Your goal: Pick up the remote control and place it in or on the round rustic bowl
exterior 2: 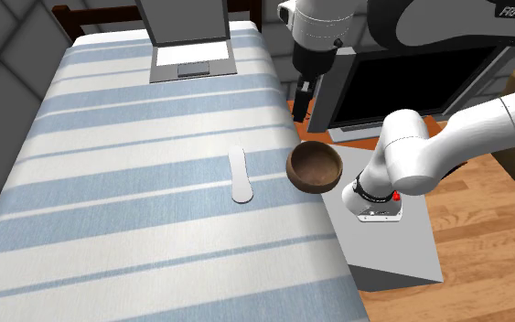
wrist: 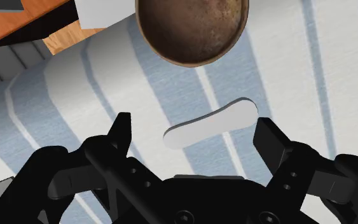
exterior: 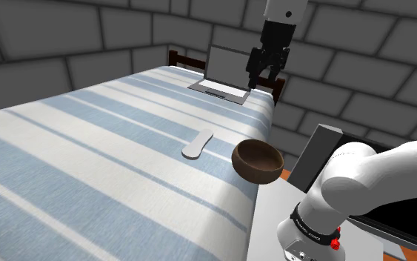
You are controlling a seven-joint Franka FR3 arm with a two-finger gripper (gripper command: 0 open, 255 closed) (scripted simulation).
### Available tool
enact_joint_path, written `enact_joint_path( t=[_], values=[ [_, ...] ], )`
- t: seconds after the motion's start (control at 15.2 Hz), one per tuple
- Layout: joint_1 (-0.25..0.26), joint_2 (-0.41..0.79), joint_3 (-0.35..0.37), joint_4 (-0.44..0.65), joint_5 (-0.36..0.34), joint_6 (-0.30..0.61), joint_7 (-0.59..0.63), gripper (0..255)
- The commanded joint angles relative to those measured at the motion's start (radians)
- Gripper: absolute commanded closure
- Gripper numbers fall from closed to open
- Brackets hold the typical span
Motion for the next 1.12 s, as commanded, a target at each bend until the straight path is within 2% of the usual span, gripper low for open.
enact_joint_path(
  t=[0.0,0.53,1.06],
  values=[
    [0.000,0.000,0.000,0.000,0.000,0.000,0.000,0],
    [-0.083,0.114,0.121,-0.146,0.092,0.265,0.356,0],
    [-0.172,0.332,0.233,-0.197,0.138,0.547,0.702,0]
  ],
)
